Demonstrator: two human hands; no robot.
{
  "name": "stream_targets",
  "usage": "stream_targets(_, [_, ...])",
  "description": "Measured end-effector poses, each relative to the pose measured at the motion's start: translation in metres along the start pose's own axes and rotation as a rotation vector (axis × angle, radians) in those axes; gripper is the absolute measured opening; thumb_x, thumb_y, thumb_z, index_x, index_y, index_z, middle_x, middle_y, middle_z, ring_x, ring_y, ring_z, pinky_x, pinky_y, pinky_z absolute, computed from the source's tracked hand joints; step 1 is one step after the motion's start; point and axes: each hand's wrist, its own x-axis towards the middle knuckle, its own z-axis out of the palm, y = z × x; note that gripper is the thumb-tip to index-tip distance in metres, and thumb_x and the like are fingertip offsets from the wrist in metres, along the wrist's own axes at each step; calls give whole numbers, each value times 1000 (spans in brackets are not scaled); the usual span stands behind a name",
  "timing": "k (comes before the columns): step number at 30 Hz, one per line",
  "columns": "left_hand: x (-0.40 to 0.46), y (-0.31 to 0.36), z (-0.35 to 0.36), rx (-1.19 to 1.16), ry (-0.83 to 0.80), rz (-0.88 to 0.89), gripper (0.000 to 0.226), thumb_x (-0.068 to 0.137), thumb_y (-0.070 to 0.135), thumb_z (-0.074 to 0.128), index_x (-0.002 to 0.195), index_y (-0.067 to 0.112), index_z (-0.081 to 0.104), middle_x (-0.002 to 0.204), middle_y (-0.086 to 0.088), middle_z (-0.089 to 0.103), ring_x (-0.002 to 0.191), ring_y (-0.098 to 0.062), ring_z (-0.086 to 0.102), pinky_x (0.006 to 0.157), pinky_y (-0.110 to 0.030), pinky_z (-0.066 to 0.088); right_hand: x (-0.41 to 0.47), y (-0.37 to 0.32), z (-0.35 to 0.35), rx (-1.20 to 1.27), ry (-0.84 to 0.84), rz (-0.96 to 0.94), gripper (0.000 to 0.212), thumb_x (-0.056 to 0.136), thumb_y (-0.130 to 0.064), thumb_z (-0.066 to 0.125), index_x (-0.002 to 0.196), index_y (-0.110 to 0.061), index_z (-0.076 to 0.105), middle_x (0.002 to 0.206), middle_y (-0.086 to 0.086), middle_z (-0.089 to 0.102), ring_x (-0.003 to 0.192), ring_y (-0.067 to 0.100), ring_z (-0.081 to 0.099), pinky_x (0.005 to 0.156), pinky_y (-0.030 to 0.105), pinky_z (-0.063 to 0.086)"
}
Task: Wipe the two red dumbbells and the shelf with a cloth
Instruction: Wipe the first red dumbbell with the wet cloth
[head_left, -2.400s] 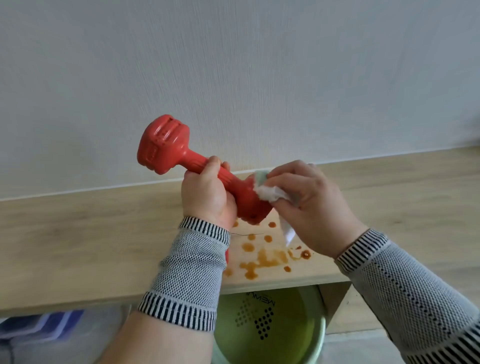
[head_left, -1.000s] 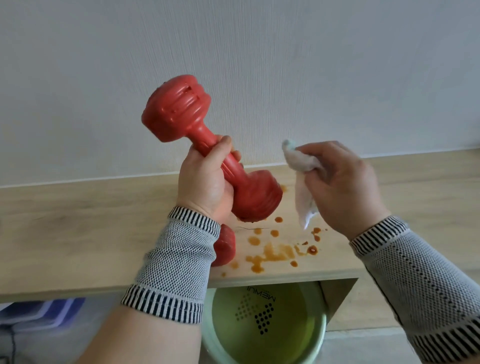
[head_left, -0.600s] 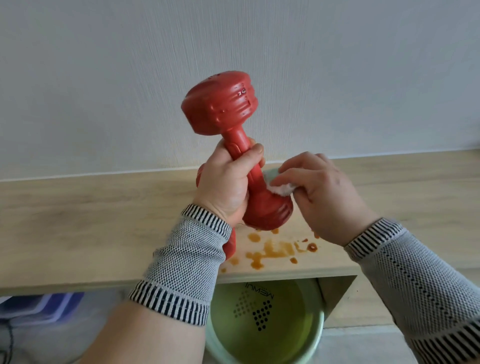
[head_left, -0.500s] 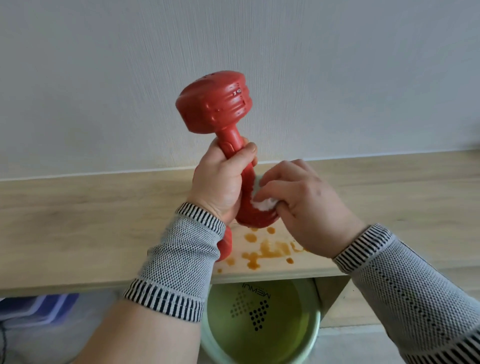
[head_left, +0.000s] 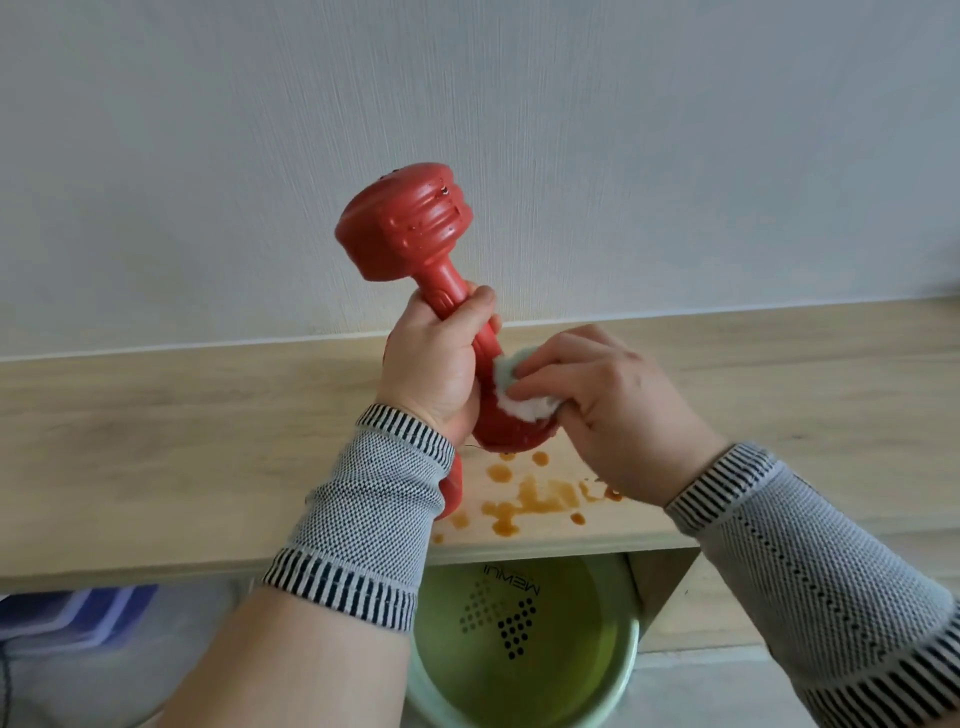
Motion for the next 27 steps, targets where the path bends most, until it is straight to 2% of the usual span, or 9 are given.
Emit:
stream_targets(3, [-2,-3,6,-22,-7,-12,14,92,0,57,83,11,56,68,-3,53,66,-15,52,69,-35,43,1,12,-3,-15,67,115,39,79,-11,39,93,-15,75,97,-1,68,94,25,58,80,36,52])
stream_targets(6, [0,-8,8,47,6,2,13,91,4,59,82,14,57,67,-3,53,66,-17,50,67,-34,41,0,-1,2,-33,39,54,41,78,-15,36,87,-15,76,92,-1,67,90,27,57,74,35,51])
stream_targets(9, [3,-6,3,58,28,-2,12,91,6,59,83,14,56,67,-2,54,64,-16,51,65,-33,42,-1,-9,4,7,-34,-2,33,75,-5,46,87,-14,75,94,-3,69,93,27,58,74,42,53])
stream_targets(11, [3,-2,3,-17,26,-18,13,92,3,58,83,12,55,68,-4,53,64,-15,52,68,-33,44,1,1,-1,18,3,43,36,74,-2,46,90,-14,75,97,-2,69,95,25,58,79,39,53])
stream_targets(14, [-1,-2,8,-51,-7,-12,15,92,-1,57,83,11,55,67,-2,53,64,-13,53,67,-32,45,4,14,-7,11,66,131,39,77,-8,40,93,-14,75,97,-3,69,94,23,58,81,39,53])
stream_targets(17, [-1,-7,9,36,-13,23,13,90,3,60,83,13,56,66,0,54,66,-15,51,70,-36,43,0,2,-3,14,29,87,46,77,-20,31,87,-16,76,93,-4,69,91,22,58,76,33,52])
stream_targets(20, [1,-8,3,79,1,19,12,90,6,60,83,14,56,67,-2,54,66,-17,49,68,-35,40,-3,-10,1,23,-62,16,35,77,-7,42,86,-15,76,94,-3,69,92,25,57,75,36,52])
stream_targets(22, [0,-4,2,28,-1,-11,14,92,4,57,83,13,55,68,-4,53,65,-17,50,68,-35,41,-2,-1,-2,20,-26,39,34,74,1,48,89,-14,75,96,-2,69,93,26,58,77,39,53])
stream_targets(27, [-4,-3,9,-34,-48,-18,14,93,0,56,84,11,56,70,-4,53,66,-17,51,69,-36,41,1,5,-5,1,58,126,41,79,-15,34,90,-16,74,93,-1,68,90,25,58,77,36,51])
